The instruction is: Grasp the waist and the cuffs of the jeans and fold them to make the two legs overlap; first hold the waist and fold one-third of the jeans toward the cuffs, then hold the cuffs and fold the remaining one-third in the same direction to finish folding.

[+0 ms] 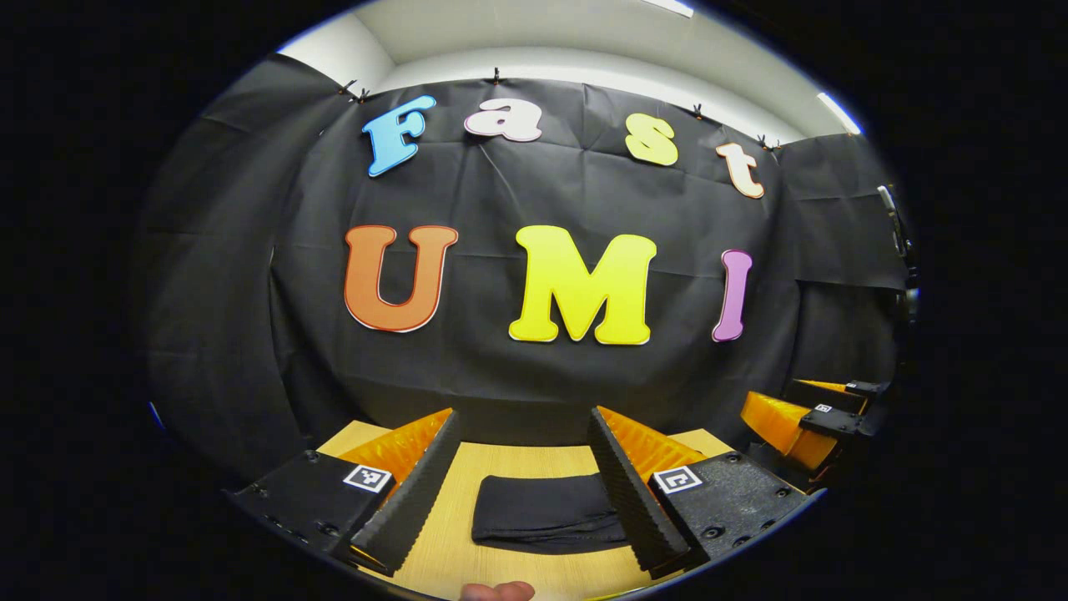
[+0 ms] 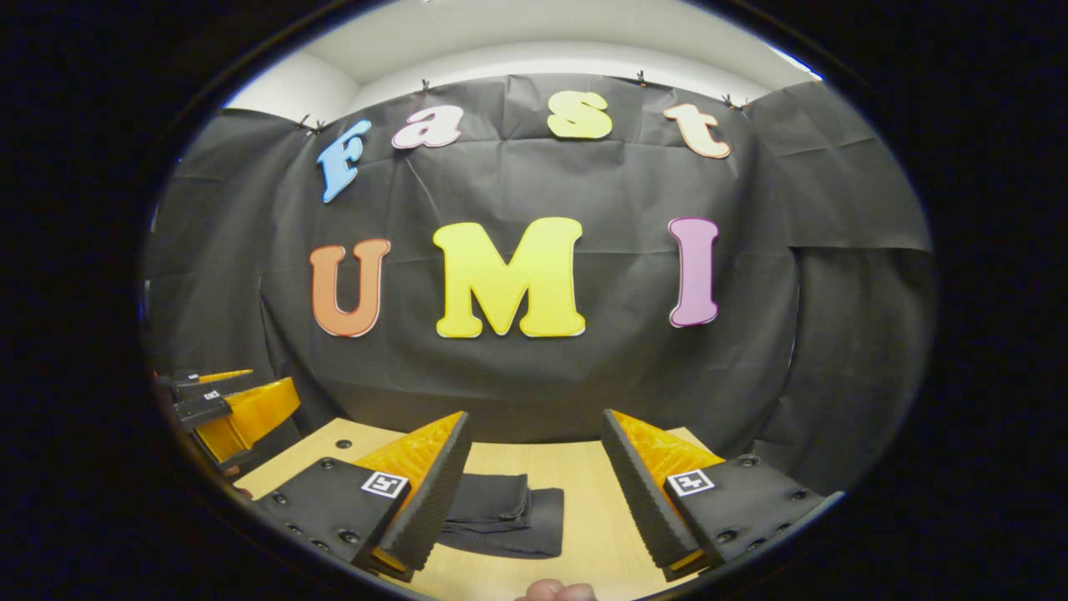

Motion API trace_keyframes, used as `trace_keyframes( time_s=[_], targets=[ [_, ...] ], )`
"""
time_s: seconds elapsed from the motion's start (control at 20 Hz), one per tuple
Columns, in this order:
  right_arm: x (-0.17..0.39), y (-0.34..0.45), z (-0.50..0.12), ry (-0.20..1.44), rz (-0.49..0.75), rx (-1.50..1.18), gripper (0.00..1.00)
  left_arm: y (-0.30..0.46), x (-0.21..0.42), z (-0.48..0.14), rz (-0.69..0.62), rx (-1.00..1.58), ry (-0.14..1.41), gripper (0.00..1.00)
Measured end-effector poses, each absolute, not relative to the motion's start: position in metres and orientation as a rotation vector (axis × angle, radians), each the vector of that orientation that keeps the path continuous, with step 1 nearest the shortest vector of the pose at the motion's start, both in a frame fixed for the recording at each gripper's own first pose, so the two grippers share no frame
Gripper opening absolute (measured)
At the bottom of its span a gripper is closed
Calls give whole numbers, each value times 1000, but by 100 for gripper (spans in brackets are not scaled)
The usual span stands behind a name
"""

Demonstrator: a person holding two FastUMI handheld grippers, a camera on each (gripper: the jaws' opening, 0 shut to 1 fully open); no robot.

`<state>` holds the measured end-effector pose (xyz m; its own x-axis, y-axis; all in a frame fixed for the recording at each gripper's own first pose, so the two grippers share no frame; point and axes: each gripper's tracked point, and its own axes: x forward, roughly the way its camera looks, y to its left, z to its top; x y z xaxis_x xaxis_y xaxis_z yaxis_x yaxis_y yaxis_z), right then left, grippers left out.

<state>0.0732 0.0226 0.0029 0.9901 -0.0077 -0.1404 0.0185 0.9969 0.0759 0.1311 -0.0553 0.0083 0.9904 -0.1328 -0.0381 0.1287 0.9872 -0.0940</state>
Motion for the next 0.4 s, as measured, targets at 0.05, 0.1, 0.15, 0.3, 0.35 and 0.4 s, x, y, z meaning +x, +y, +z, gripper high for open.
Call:
trace_keyframes(
  time_s=[0.05, 0.1, 0.15, 0.3, 0.35, 0.4],
  targets=[
    [73, 24, 2, 140, -9, 74, 94, -54, 132, 8, -132, -88, 44, 98],
    [74, 26, 4, 136, -6, 72, 94, -54, 134, 8, -132, -87, 42, 98],
    [74, 26, 4, 132, -4, 70, 94, -54, 135, 8, -133, -86, 43, 98],
    [75, 26, 5, 124, -9, 57, 94, -54, 137, 6, -139, -88, 48, 98],
    [75, 26, 4, 124, -10, 52, 94, -54, 138, 4, -140, -88, 52, 98],
    [75, 25, 4, 123, -13, 48, 94, -55, 138, 3, -143, -90, 54, 98]
  ],
)
